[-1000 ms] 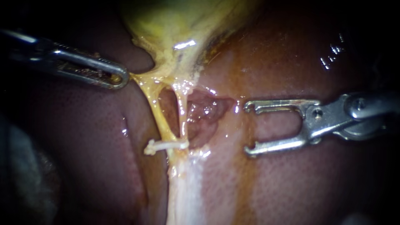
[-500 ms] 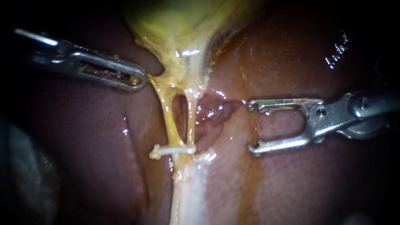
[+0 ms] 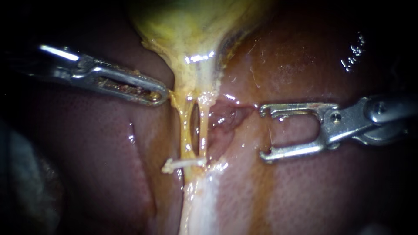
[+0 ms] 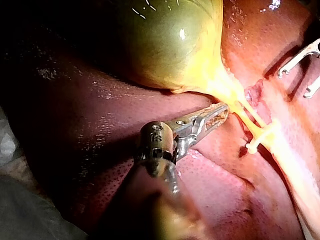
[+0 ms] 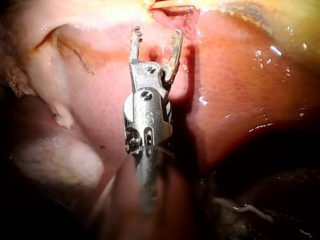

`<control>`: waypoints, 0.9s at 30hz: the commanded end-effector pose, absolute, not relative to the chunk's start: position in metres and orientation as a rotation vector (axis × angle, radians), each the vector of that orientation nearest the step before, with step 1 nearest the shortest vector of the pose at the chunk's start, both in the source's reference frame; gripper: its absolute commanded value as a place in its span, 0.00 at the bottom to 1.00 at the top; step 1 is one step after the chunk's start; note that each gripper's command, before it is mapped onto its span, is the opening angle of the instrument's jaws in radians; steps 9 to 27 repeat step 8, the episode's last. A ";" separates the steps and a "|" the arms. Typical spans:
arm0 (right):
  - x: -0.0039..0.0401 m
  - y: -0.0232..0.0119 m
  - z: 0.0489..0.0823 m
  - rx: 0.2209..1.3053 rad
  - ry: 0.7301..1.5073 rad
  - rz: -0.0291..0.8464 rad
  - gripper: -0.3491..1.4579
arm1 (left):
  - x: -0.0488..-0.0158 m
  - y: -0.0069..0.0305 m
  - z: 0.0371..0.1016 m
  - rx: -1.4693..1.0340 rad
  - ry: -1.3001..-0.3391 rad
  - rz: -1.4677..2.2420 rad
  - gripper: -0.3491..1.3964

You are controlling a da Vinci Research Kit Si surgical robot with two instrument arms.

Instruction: Going back first clip left tube

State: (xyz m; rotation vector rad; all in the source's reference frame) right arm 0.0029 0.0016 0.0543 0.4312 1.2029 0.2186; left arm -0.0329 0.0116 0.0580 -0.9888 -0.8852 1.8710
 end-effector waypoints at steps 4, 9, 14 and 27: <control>0.0029 0.0016 0.0543 0.431 1.203 0.218 0.47 | -0.0329 0.0117 0.0580 -0.990 -0.887 1.872 0.00; 0.0029 0.0016 0.0542 0.429 1.203 0.220 0.47 | -0.0326 0.0116 0.0580 -0.990 -0.890 1.873 0.00; 0.0029 0.0016 0.0542 0.429 1.203 0.220 0.47 | -0.0326 0.0116 0.0580 -0.990 -0.890 1.873 0.00; 0.0029 0.0016 0.0542 0.429 1.203 0.220 0.47 | -0.0326 0.0116 0.0580 -0.990 -0.890 1.873 0.00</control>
